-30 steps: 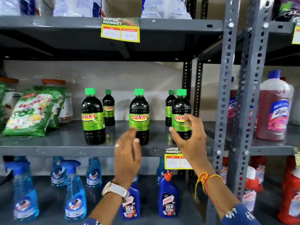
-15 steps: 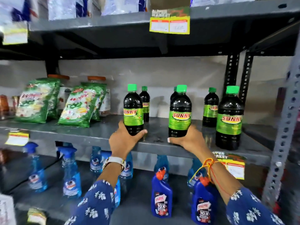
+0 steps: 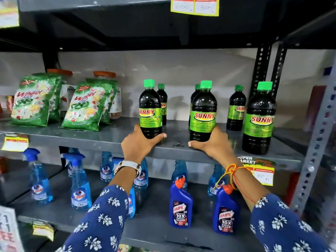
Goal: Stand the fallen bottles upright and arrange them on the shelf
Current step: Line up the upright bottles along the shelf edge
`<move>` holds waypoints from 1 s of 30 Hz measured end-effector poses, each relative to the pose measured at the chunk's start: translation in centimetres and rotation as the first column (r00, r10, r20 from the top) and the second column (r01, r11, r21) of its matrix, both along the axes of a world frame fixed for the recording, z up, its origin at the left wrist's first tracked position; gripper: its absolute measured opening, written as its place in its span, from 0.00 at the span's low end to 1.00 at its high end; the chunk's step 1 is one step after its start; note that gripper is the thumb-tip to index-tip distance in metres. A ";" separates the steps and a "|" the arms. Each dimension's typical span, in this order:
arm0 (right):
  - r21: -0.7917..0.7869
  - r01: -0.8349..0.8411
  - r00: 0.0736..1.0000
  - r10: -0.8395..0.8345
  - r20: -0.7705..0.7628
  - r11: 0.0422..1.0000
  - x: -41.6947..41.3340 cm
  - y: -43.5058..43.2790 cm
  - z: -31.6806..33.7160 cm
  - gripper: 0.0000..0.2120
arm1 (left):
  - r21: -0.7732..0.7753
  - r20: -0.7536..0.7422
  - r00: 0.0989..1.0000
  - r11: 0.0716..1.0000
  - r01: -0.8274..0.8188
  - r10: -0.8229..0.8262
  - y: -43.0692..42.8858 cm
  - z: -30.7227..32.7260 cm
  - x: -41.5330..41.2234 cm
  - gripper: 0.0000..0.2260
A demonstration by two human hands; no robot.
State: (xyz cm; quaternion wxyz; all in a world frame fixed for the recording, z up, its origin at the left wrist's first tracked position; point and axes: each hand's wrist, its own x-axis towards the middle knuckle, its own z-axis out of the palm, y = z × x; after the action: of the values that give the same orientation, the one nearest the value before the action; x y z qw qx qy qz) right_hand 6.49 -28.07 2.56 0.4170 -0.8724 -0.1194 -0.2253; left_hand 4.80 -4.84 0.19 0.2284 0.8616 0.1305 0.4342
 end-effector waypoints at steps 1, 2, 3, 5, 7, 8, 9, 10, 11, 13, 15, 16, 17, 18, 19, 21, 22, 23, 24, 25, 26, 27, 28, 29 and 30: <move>0.003 0.009 1.000 -0.009 0.005 1.000 -0.1 0.1 0.0 0.38 | 0.001 -0.001 1.000 1.000 -0.001 0.001 0.0 0.0 0.0 0.39; 0.008 0.019 1.000 -0.019 0.009 1.000 -0.2 0.1 -0.1 0.38 | 0.004 0.000 1.000 1.000 -0.003 0.003 0.0 0.0 -0.1 0.39; 0.013 0.026 1.000 -0.026 0.011 1.000 -0.3 0.2 -0.1 0.38 | 0.007 0.001 1.000 1.000 -0.004 0.004 0.0 0.1 -0.1 0.39; 0.015 0.032 0.999 -0.032 0.014 0.999 -0.4 0.2 -0.1 0.38 | 0.009 0.005 1.000 1.000 -0.003 0.003 0.0 0.0 -0.1 0.39; 0.005 0.031 0.999 -0.032 0.017 0.999 -0.5 0.2 -0.1 0.37 | 0.007 0.013 1.000 1.000 -0.002 0.002 0.0 0.1 -0.1 0.40; 0.003 0.029 0.999 -0.029 0.018 1.000 -0.5 0.1 -0.2 0.37 | 0.006 0.018 1.000 1.000 -0.001 0.001 0.0 0.1 -0.1 0.40; 0.004 0.025 0.999 -0.026 0.020 1.000 -0.4 0.1 -0.2 0.37 | 0.005 0.023 1.000 1.000 0.000 0.000 0.0 0.1 -0.1 0.40; 0.006 0.021 1.000 -0.021 0.022 1.000 -0.4 0.1 -0.2 0.37 | 0.003 0.026 1.000 1.000 -0.001 0.001 0.0 0.1 -0.1 0.41; 0.007 0.019 1.000 -0.020 0.023 1.000 -0.4 0.1 -0.3 0.37 | 0.003 0.025 1.000 1.000 -0.002 0.002 0.0 0.1 -0.2 0.41; 0.008 0.021 1.000 -0.021 0.017 1.000 -0.4 0.2 -0.3 0.37 | 0.001 0.017 1.000 1.000 -0.001 0.001 -0.1 0.2 -0.2 0.42; 0.029 0.013 1.000 -0.013 -0.003 1.000 -0.4 -0.1 0.2 0.39 | -0.001 0.007 1.000 1.000 -0.005 0.005 -0.2 0.3 -0.2 0.42; 0.048 0.005 1.000 -0.004 -0.022 0.999 -0.6 -0.2 0.5 0.42 | -0.003 0.002 1.000 1.000 -0.007 0.007 -0.1 0.3 -0.2 0.41; 0.066 -0.002 0.999 0.005 -0.040 0.998 -0.9 -0.5 0.8 0.45 | -0.005 -0.001 1.000 1.000 -0.006 0.006 -0.1 0.3 -0.2 0.41; 0.078 -0.009 0.999 0.013 -0.051 0.997 -1.3 -0.8 1.0 0.49 | -0.008 -0.001 1.000 1.000 -0.002 0.002 -0.1 0.2 -0.2 0.41; 0.103 -0.017 0.999 0.022 -0.048 0.994 -2.0 -1.2 1.2 0.53 | -0.014 0.005 1.000 1.000 0.006 -0.006 -0.2 0.1 -0.2 0.41; 0.237 -0.070 0.996 0.055 0.070 0.969 -3.6 -2.4 1.4 0.55 | -0.057 0.037 0.999 0.998 0.022 -0.020 -0.4 0.2 -0.4 0.45; 0.312 -0.100 0.982 0.044 0.182 0.945 -4.4 -3.4 1.6 0.52 | -0.091 0.057 0.998 0.995 0.037 -0.032 -0.5 0.2 -0.4 0.49; 0.371 -0.113 0.955 -0.003 0.297 0.922 -5.1 -4.7 1.9 0.47 | -0.137 0.094 0.995 0.989 0.054 -0.041 -0.7 0.1 -0.5 0.52; 0.419 -0.110 0.921 -0.067 0.385 0.902 -5.4 -6.2 2.2 0.42 | -0.188 0.171 0.985 0.980 0.070 -0.038 -1.1 -0.1 -0.8 0.54; 0.463 -0.100 0.892 -0.127 0.435 0.881 -5.6 -7.8 2.6 0.38 | -0.225 0.284 0.959 0.971 0.084 -0.018 -1.6 -0.2 -1.0 0.54; 0.495 -0.080 0.878 -0.174 0.445 0.865 -5.6 -9.2 2.9 0.35 | -0.228 0.412 0.911 0.968 0.107 -0.004 -2.2 -0.3 -1.4 0.52; 0.509 -0.038 0.874 -0.219 0.434 0.860 -5.4 -10.6 3.1 0.33 | -0.190 0.526 0.850 0.971 0.145 -0.024 -3.4 -0.2 -1.8 0.48; 0.503 0.009 0.875 -0.250 0.414 0.864 -5.1 -11.7 3.0 0.32 | -0.123 0.597 0.798 0.973 0.195 -0.085 -4.9 -0.1 -2.1 0.45; 0.486 0.054 0.882 -0.270 0.387 0.873 -4.6 -12.5 2.8 0.31 | -0.044 0.620 0.766 0.967 0.251 -0.171 -6.6 0.2 -2.2 0.43; 0.466 0.083 0.894 -0.272 0.355 0.881 -4.1 -13.0 2.5 0.32 | 0.019 0.599 0.758 0.951 0.308 -0.257 -8.4 0.6 -2.1 0.42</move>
State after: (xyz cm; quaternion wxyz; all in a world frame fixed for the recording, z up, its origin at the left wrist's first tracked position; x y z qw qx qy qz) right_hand 2.36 -41.09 5.08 0.5454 -0.6959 -0.0677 -0.4623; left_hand 2.67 -13.20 0.80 0.3549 0.6814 -0.0619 0.6371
